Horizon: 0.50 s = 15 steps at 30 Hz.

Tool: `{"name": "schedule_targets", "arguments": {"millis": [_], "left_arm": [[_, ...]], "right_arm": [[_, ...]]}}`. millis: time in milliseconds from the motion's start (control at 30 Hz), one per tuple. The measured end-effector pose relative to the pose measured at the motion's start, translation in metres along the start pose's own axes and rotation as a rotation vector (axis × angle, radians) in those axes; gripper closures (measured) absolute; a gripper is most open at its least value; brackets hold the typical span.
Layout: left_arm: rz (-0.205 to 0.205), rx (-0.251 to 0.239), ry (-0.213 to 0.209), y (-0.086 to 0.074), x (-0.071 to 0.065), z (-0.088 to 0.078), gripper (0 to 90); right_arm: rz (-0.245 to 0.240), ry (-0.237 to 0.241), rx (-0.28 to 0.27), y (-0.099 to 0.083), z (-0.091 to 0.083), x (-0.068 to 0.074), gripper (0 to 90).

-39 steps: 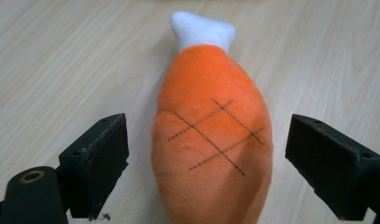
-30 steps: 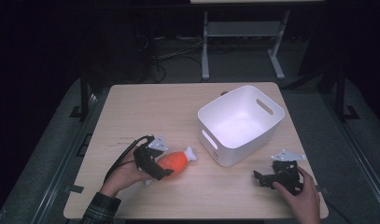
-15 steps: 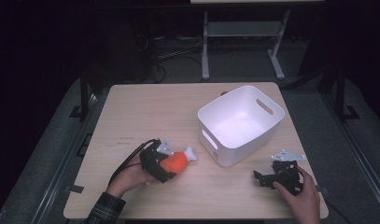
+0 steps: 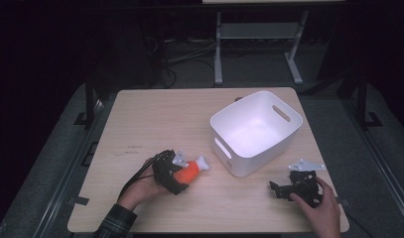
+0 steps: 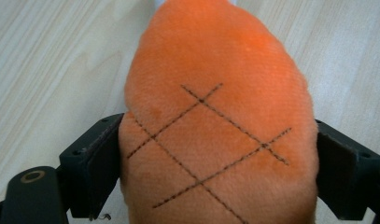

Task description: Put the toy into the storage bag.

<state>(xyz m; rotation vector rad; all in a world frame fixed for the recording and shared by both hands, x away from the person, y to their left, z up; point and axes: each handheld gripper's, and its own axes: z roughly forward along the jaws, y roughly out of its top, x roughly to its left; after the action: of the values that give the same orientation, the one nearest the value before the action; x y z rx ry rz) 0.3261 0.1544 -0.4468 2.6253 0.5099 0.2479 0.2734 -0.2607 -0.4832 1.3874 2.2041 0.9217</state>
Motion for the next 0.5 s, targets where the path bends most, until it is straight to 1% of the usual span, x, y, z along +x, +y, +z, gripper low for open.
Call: {"name": "schedule_targets", "arguments": {"millis": [100, 300, 467, 500], "left_arm": [[0.0, 0.002, -0.001, -0.0003, 0.001, -0.0002, 13.5], [-0.021, -0.007, -0.01, -0.0015, 0.0031, -0.0023, 17.3], [-0.038, -0.018, -0.023, -0.0025, 0.0053, -0.0045, 19.2], [-0.042, -0.023, -0.032, -0.0031, 0.0062, -0.0058, 19.2]], "right_arm": [[0.0, 0.0, 0.0, 0.0, 0.0, 0.0, 0.2], [0.0, 0.0, 0.0, 0.0, 0.0, 0.0, 0.2], [0.0, 0.0, 0.0, 0.0, 0.0, 0.0, 0.2], [0.0, 0.0, 0.0, 0.0, 0.0, 0.0, 0.2]]}}
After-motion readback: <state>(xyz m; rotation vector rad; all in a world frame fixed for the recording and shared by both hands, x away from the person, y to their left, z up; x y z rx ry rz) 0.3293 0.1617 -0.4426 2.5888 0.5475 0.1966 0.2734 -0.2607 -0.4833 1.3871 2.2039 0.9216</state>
